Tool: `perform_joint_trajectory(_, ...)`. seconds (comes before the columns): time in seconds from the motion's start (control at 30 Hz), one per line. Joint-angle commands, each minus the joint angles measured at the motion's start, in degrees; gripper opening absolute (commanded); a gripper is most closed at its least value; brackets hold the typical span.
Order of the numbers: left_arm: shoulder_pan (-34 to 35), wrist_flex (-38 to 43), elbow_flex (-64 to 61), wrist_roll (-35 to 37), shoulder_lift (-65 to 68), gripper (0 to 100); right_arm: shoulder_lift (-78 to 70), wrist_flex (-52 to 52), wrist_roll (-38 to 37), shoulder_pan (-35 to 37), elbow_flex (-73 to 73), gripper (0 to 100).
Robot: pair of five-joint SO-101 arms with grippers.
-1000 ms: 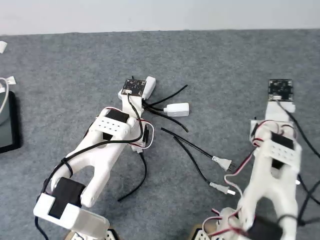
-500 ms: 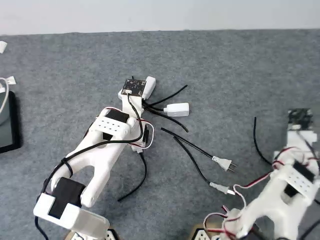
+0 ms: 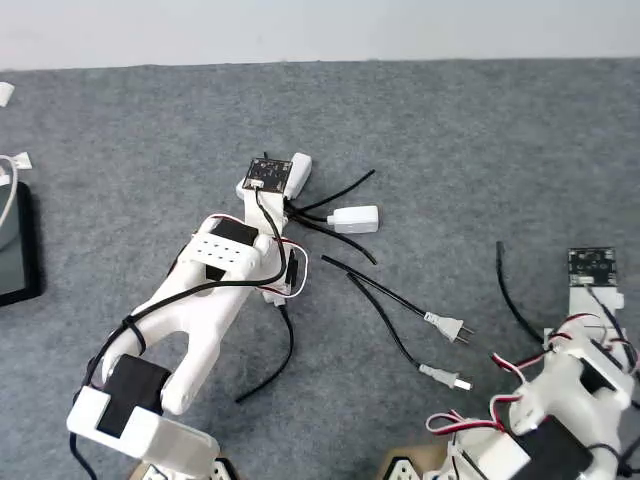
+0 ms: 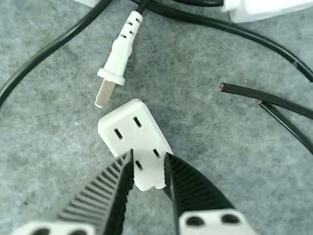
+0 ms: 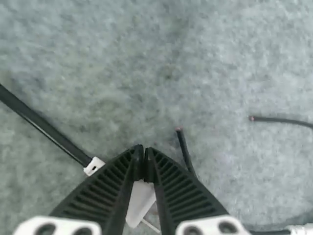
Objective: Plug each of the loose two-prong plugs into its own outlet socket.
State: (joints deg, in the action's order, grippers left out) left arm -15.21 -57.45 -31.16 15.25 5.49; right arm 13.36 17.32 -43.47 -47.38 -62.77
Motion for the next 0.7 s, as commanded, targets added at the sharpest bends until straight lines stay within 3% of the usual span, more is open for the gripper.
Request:
perform_joint_trajectory(0.0,0.6,-1.6,-3.3,-0.8,2.9,2,1.0,0.3,0.1,-1.4,0.2,1.0)
perform_joint_trajectory(0.3,0.6,-1.6,-3.3,-0.8,2.9,2,13.6,3.1,3.2,-0.9,-2.5,1.7)
perform_joint_trajectory(0.5,0.6,-1.6,-3.3,-0.8,2.9,2,22.0,11.8,3.7,2.1,-2.5,15.1)
perform_joint_trajectory(0.67,0.6,-1.6,-3.3,-0.8,2.9,2,26.1,21.5,1.8,5.4,-2.4,8.1)
